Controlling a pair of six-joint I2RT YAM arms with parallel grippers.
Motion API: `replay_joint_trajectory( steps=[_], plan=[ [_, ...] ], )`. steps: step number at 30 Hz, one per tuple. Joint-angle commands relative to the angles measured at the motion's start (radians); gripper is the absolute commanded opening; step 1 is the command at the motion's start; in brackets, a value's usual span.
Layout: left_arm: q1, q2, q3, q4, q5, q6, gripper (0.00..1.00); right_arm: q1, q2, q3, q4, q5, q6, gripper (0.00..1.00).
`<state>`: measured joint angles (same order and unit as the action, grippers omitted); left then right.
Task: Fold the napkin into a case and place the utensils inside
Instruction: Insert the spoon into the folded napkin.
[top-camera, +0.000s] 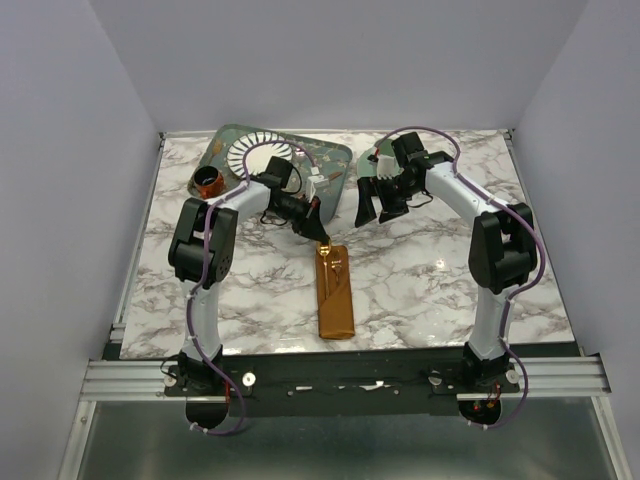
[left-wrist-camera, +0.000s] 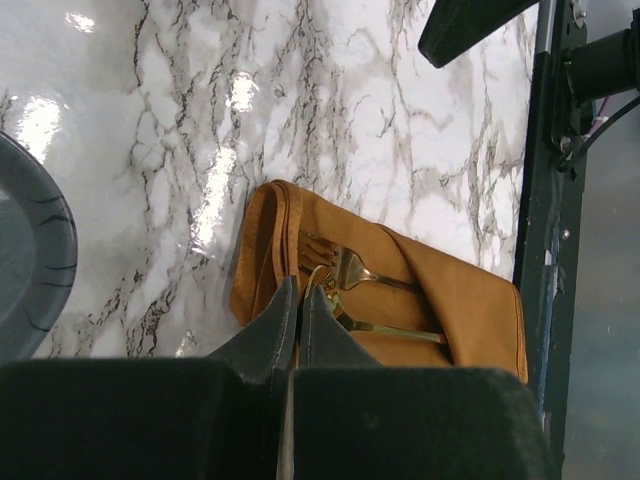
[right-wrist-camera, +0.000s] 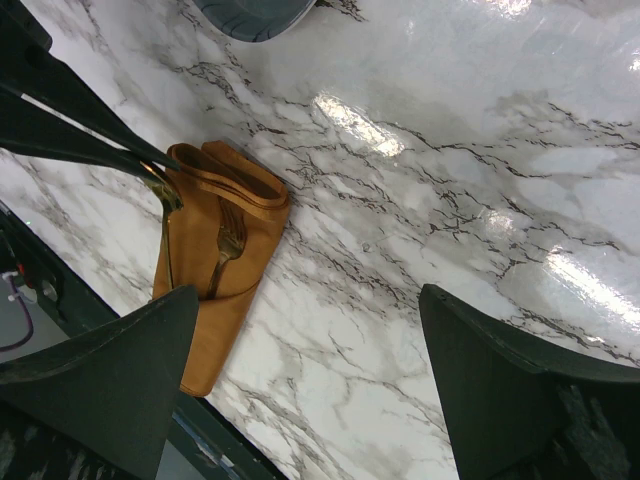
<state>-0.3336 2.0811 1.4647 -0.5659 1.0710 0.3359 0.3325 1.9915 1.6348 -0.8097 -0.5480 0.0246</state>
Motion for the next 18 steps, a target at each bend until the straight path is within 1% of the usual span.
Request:
replay_joint_trajectory(
  steps=[1, 18],
  plan=[
    [-0.012, -0.058, -0.03, 0.015, 0.049, -0.014, 0.0, -0.004, 0.007, -0.012, -0.019, -0.018, -0.011, 1.0],
    [-0.036, -0.065, -0.101, 0.027, 0.021, -0.009, 0.0, -0.003, 0.015, -0.007, -0.019, -0.021, -0.011, 1.0]
  ],
)
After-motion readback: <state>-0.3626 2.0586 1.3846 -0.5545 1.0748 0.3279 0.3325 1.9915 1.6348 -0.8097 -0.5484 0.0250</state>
